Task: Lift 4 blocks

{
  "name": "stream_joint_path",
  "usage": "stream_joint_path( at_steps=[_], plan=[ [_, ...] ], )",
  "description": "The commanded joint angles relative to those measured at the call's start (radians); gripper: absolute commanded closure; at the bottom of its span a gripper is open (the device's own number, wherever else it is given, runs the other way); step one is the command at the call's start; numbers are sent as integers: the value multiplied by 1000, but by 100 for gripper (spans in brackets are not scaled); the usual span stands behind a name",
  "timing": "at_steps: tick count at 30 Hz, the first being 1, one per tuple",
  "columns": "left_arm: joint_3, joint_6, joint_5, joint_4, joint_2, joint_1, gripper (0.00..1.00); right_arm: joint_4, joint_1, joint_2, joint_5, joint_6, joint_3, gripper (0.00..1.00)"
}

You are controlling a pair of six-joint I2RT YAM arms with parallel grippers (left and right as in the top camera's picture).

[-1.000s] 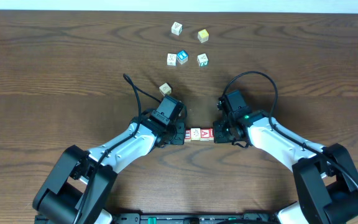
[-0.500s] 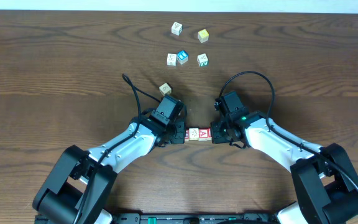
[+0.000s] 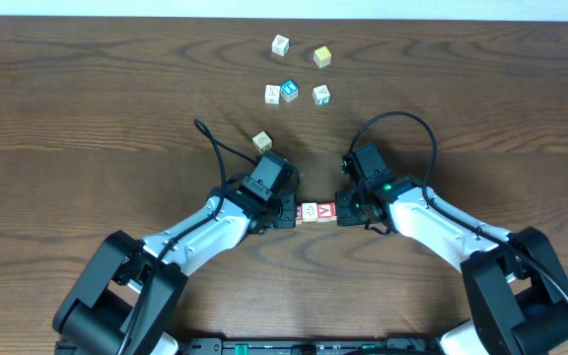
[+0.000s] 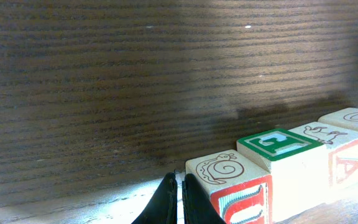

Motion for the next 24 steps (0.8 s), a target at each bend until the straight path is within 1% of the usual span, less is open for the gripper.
stream_joint_path(
  at_steps=[1,6,11,24],
  plan=[
    [-4,-5,58,24,6,-23,93,17,16,15,-93,9,-6,99],
    [-4,-5,58,25,6,-23,93,29,23,15,-119,9,-6,99],
    [-4,-5,57,25,5,-23,93,64,34,14,-183,9,-4,99],
    [-4,-24,58,50,5,-23,92,77,48,14,-211,9,-4,99]
  ],
)
